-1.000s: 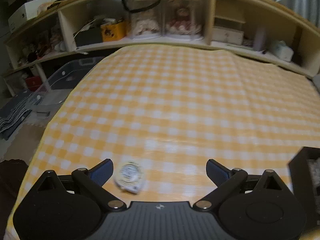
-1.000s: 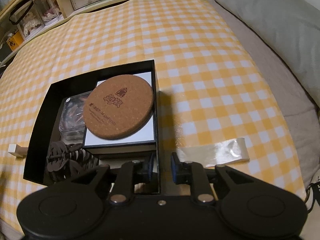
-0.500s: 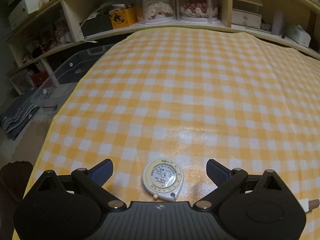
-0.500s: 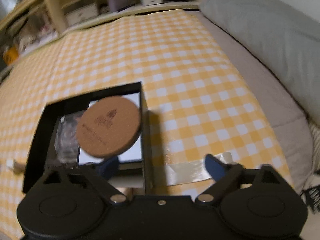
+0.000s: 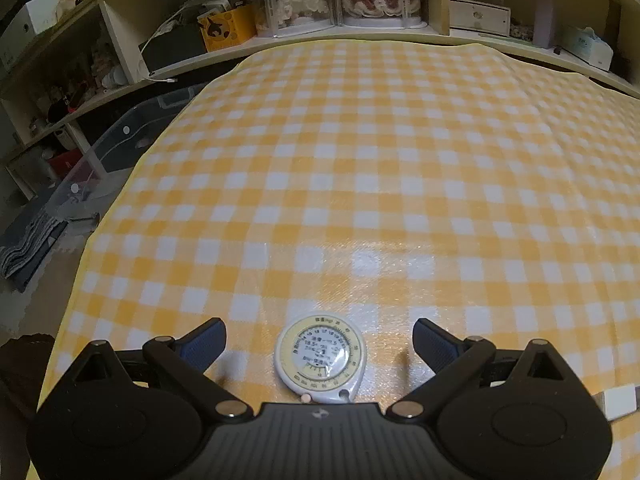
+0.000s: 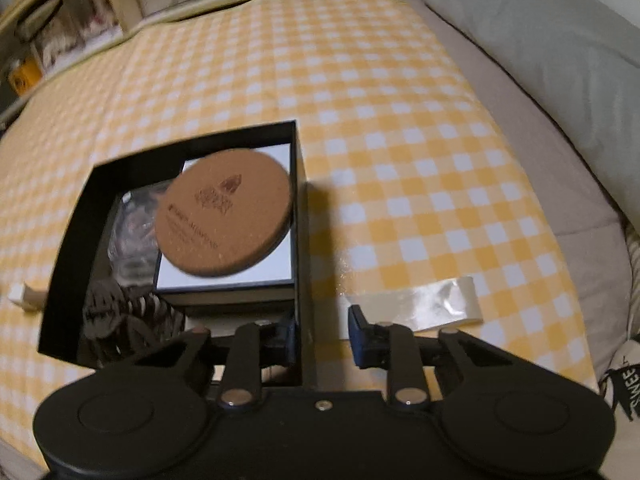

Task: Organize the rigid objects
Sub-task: 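Grasp the round white tape measure with the left tool, then carry the tape measure with the left tool into the tray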

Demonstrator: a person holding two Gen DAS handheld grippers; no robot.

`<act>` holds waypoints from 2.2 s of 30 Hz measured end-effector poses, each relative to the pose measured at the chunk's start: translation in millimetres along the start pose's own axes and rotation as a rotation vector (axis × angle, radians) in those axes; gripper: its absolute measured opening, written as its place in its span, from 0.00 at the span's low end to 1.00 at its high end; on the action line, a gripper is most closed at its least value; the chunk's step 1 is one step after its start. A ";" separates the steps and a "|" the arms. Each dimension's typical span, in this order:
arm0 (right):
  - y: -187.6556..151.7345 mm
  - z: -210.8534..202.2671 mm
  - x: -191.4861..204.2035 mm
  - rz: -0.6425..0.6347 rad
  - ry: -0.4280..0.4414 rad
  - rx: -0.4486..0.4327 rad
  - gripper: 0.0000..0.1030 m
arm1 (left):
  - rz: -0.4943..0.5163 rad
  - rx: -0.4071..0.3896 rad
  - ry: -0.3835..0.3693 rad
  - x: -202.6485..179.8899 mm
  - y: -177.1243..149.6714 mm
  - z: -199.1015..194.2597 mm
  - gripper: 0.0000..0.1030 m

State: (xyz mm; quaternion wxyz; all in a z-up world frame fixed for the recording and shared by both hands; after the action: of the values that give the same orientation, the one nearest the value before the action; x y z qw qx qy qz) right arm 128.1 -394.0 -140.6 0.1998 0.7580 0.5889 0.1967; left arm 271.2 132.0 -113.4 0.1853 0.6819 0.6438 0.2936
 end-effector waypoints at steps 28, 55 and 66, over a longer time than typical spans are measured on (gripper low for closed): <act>-1.5 6.7 15.8 -0.060 -0.030 0.007 0.03 | 0.033 0.103 -0.025 -0.2 -2.6 5.9 0.51; 0.4 8.7 12.2 -0.015 -0.033 0.017 0.04 | 0.021 -0.078 -0.576 -183.0 -5.6 -140.9 0.51; 0.7 9.0 12.1 -0.016 -0.034 0.017 0.04 | 0.026 -0.027 -0.683 -251.7 -12.9 -136.7 0.51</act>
State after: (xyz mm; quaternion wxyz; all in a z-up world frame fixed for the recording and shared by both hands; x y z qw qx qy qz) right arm 136.3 -383.1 -147.1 0.2050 0.7581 0.5933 0.1771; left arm 174.3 -132.2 -58.5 0.3954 0.7465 0.5319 0.0592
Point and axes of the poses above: each gripper's, at about its wrist camera, not at the fingertips, and z roughly the way its jaws point, x to its left, y to its top, the point moved 3 cm from there along z, roughly the way its jaws point, and after that the axes turned 3 degrees about -x, right-handed, at the moved point
